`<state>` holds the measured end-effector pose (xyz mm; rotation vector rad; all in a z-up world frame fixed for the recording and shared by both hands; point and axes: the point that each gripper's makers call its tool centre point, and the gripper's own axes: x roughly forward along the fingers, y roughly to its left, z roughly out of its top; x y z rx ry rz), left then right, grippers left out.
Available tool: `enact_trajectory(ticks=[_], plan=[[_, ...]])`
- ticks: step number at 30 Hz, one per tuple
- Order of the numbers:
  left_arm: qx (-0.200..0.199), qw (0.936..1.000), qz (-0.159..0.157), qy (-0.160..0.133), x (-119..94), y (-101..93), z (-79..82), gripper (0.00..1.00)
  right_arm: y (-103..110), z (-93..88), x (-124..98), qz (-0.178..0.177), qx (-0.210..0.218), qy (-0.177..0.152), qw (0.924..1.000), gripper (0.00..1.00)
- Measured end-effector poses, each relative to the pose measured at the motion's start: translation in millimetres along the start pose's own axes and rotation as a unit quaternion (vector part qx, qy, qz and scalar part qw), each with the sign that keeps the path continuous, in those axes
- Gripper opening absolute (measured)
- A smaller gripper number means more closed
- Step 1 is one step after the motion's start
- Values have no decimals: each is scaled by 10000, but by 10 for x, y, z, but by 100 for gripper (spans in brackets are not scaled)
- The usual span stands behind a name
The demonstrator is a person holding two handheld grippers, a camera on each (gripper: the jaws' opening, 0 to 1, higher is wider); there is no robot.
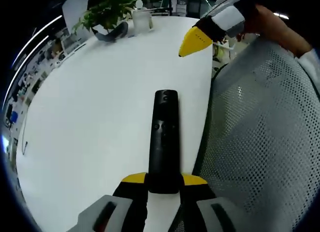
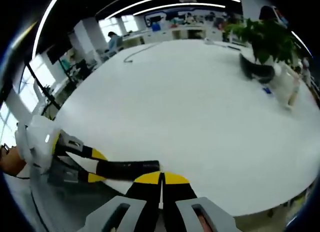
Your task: Press the specified remote control buttons in sequence, fully releasing each button before pressing the next.
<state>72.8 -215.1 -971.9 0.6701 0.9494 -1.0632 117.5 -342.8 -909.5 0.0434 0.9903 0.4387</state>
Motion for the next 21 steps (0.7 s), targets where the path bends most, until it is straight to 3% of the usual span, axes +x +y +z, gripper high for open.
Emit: enact_trajectory(ticks=[3, 6, 8, 14, 17, 21], plan=[[-6, 9997, -52, -258, -6, 4, 0, 24, 38, 59, 115, 216, 205, 192, 9994, 0], [-15, 9989, -48, -471, -12, 3, -2, 24, 59, -33, 295, 505, 602, 753, 9941, 0], [-77, 9981, -26, -611, -13, 4, -1, 24, 97, -81, 359, 695, 782, 951, 9900, 0], [-181, 9937, 58, -1101, -16, -8, 4, 24, 147, -172, 460, 961, 1193, 1050, 9826, 0], [-176, 9932, 82, -1151, -14, -13, 17, 24, 177, -202, 470, 1091, 1267, 1111, 9797, 0], [-198, 9924, 105, -1214, -13, -4, 11, 24, 166, -161, 493, 1028, 1191, 1024, 9822, 0]])
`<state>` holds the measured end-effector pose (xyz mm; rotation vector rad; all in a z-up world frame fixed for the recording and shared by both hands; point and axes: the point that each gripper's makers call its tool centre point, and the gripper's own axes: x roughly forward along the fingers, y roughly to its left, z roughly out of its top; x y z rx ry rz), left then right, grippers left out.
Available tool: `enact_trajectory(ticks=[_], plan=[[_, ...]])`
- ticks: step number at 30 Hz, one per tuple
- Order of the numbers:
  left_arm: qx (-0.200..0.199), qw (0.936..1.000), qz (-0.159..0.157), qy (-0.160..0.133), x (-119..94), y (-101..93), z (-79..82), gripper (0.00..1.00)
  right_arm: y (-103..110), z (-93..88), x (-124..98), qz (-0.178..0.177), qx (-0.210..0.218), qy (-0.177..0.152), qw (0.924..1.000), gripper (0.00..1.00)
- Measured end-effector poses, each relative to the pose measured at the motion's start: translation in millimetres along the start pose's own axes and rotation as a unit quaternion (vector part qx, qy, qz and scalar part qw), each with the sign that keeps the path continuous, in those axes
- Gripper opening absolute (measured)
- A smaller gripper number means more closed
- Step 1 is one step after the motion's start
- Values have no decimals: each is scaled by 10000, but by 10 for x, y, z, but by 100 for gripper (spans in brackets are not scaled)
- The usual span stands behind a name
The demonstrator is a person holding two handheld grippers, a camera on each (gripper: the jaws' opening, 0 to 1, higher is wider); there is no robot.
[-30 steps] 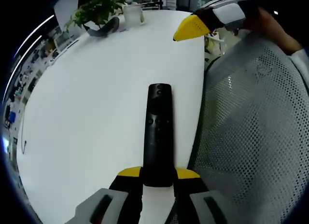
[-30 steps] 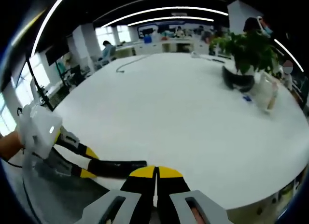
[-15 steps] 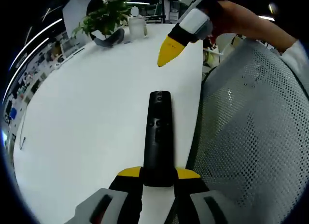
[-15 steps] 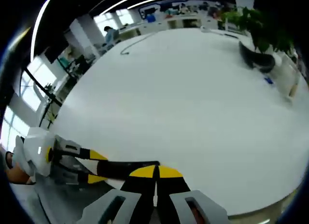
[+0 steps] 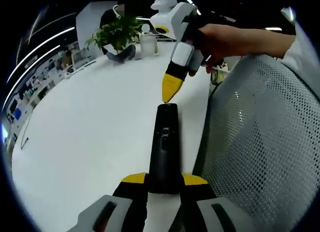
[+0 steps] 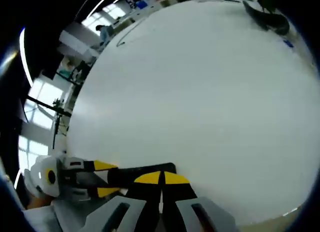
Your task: Press the specified remote control buttons in sequence, fully releasing each button before pressing the next.
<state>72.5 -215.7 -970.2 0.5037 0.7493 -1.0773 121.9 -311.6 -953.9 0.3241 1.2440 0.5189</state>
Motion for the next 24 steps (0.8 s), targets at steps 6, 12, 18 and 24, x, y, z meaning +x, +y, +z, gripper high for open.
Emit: enact_trajectory(ticks=[6, 12, 18, 24], plan=[[-29, 10000, 17, -35, -5, 0, 5, 24, 10, -45, 36, -69, -105, 124, 9998, 0], [-39, 10000, 35, -30, 1, -9, 9, 24, -18, -67, 46, -126, -139, 199, 9996, 0], [-79, 9999, 61, -21, -1, -15, 11, 24, -12, -79, 53, -170, -229, 217, 9994, 0], [-165, 9998, 59, -16, -4, -9, 10, 24, -1, -79, 52, -187, -322, 210, 9991, 0]])
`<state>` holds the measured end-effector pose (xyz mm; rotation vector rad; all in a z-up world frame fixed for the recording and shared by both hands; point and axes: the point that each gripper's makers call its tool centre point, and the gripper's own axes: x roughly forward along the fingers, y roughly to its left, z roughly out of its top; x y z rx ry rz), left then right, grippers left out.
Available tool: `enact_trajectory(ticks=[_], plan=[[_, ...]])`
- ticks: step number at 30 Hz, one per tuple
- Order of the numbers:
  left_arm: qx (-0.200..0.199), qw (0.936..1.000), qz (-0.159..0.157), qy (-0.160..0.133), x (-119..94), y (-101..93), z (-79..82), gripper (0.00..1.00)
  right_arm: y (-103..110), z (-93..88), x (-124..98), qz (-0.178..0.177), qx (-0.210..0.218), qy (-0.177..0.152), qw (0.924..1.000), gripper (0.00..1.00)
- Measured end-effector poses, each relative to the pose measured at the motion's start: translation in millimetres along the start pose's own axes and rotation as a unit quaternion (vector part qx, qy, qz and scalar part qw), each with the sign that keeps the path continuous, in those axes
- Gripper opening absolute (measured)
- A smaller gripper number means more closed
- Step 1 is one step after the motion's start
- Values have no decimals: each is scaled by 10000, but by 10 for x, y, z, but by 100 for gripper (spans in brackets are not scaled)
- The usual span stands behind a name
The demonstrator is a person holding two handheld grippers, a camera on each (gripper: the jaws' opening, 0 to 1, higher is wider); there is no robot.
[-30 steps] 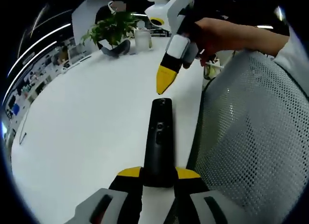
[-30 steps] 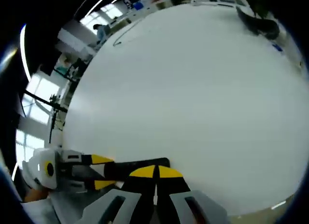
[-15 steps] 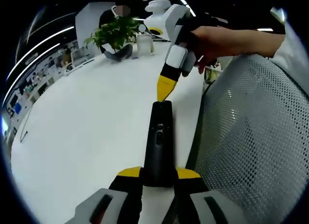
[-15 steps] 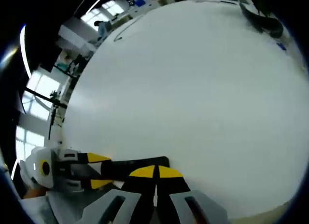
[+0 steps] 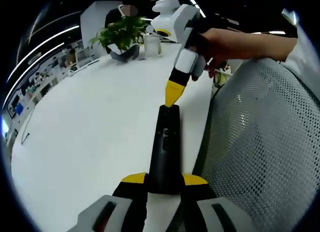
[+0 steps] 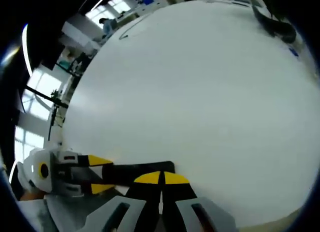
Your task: Press the specified remote control buttons in sequence, fully releasing each button before pressing the next.
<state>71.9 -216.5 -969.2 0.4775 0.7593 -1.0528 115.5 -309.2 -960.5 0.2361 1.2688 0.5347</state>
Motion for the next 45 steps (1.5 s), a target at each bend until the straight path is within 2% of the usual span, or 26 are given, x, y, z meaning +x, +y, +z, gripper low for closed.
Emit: enact_trajectory(ticks=[9, 13, 16, 21, 28, 33, 38, 45], plan=[[-19, 10000, -9, -6, 1, 1, 8, 24, 0, 16, 10, -261, -369, 55, 9990, 0], [-13, 10000, -10, -8, 3, 7, 9, 24, -16, 23, 11, -281, -385, 84, 9988, 0], [-34, 10000, 14, 4, 5, 12, 11, 24, -19, 25, 6, -208, -459, -33, 9987, 0], [-28, 10000, 12, 16, 9, 15, 15, 24, -30, 39, -8, 51, -32, -94, 9999, 0], [-10, 10000, 0, 25, 5, 22, 14, 24, -6, 44, -3, 24, -64, -94, 9999, 0], [3, 10000, -12, 30, 5, 24, 14, 24, -8, 39, -12, 46, 100, -69, 9999, 0], [4, 10000, -11, 30, 4, 28, 13, 24, -27, 49, -22, -60, 44, -81, 9999, 0], [15, 10000, -24, 24, 5, 31, 11, 24, 92, 57, 18, 245, -48, -62, 9997, 0]])
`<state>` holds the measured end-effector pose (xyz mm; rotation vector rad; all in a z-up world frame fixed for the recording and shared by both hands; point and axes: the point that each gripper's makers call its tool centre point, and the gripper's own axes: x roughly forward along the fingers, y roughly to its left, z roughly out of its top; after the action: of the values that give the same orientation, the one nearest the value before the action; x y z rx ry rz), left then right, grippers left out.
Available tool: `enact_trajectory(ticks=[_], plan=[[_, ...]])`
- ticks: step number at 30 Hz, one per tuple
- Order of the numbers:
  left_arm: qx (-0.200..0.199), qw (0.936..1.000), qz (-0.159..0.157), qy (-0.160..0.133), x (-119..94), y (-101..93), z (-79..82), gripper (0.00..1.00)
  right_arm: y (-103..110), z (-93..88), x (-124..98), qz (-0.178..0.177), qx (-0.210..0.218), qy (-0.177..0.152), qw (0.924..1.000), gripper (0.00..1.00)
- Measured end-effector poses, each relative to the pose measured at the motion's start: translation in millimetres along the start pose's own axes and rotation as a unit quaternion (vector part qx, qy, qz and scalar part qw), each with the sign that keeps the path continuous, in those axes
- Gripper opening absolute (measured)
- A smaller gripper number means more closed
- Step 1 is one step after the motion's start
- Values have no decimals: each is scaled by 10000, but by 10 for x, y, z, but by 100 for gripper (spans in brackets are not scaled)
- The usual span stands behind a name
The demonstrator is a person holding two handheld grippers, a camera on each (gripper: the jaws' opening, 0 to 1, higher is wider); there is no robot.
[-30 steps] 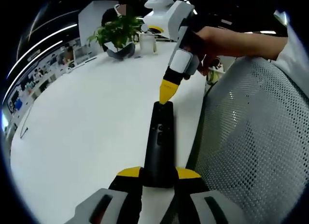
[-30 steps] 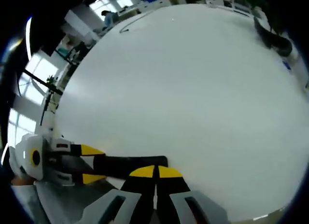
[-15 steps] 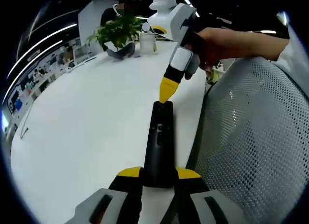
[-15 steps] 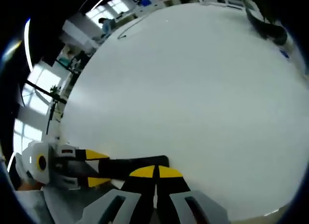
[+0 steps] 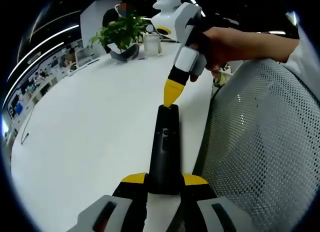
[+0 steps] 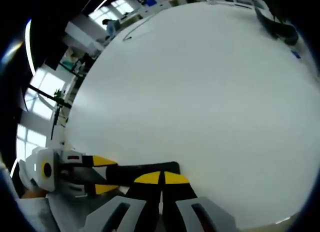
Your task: Press the specified remote control buttons in sequence, fully releasing each button before pressing the next.
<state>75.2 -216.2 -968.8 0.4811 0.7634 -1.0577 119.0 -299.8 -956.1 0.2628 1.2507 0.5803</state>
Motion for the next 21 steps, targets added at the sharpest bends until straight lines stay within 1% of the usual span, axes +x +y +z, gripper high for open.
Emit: enact_trajectory(ticks=[2, 5, 6, 9, 10, 12, 16, 21], plan=[[1, 10000, -1, -1, 0, -1, 1, 24, 28, -4, 6, 26, -55, 8, 10000, 0], [9, 10000, -13, -5, 4, 0, 2, 24, 37, -4, 21, -39, -223, 43, 9997, 0], [12, 10000, -14, -7, 5, 0, 3, 24, 32, -19, 38, -90, -302, 104, 9995, 0], [6, 10000, -17, -22, 8, 2, 9, 24, 31, -26, 37, -153, -382, 162, 9990, 0], [5, 10000, -16, -24, 8, 2, 9, 24, 9, -15, 42, -142, -382, 136, 9991, 0], [-7, 10000, -2, -32, 10, 3, 10, 24, -9, -18, 41, -89, -241, 104, 9996, 0], [-5, 10000, -9, -51, 13, 2, 13, 24, -6, -20, 41, -38, -132, 85, 9999, 0], [11, 10000, -22, -67, 16, 3, 18, 24, -6, -18, 46, -54, -110, 61, 9999, 0]])
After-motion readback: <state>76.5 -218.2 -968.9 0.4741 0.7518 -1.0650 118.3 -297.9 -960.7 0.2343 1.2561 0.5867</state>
